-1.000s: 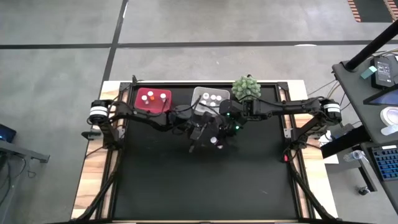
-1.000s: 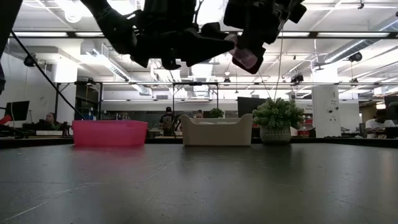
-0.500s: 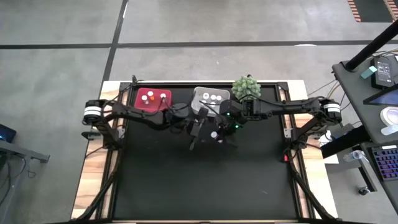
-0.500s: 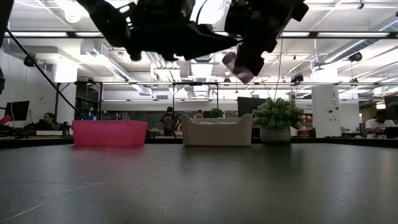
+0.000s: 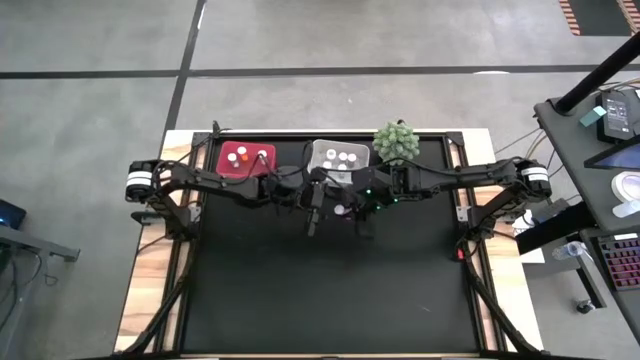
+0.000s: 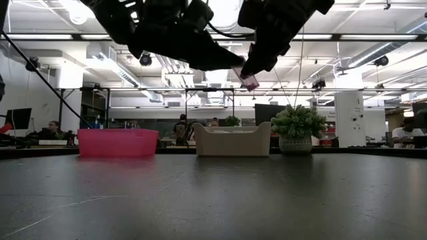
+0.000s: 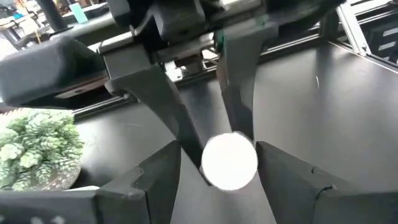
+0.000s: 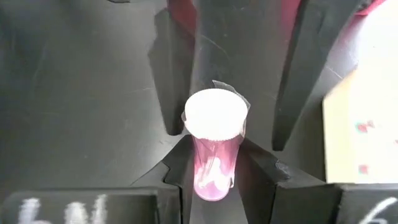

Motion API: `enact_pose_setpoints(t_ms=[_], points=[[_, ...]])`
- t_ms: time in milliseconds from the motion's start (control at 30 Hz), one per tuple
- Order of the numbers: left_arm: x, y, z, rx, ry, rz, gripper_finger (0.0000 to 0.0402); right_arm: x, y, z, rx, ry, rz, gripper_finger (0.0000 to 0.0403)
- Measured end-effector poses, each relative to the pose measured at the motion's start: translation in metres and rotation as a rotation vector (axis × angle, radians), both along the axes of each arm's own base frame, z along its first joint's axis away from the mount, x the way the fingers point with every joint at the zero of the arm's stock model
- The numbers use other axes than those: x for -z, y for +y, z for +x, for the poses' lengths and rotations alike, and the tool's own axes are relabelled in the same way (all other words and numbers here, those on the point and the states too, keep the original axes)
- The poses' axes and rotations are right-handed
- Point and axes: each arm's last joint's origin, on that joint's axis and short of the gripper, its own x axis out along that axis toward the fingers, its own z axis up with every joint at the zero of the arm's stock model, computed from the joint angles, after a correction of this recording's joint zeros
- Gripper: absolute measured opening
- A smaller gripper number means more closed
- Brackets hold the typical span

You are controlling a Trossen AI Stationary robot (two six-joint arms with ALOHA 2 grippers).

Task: Pick and place medicine bottles into bin by pill shape (circle, oval)
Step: Put the pink tablet bottle into the pink bin

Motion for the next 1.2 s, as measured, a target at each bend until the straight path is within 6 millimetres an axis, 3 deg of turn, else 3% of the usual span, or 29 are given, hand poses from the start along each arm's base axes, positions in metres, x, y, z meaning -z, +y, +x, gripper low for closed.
enact_pose_setpoints(t_ms=[400,700,800,1200], points=[[0.0058,-0.0002,-0.0027,-0.001,0.012,-0.003,0.0188,0.0,-0.0004,0.0,0.006,0.0,-0.006,0.0089],[0.008,-0.0003,-0.0037,-0.004,0.017,-0.008,0.0102,-0.0004,-0.0004,0.0005,0.006,-0.006,-0.006,0.0091],[0.0076,-0.0003,-0.0036,-0.005,0.012,-0.014,0.009,-0.0005,-0.0004,0.0004,0.006,-0.006,-0.008,0.0091],[0.0052,-0.0018,-0.0032,0.035,-0.017,-0.042,0.0151,-0.0011,-0.0003,0.0004,0.003,-0.011,-0.008,0.0091]])
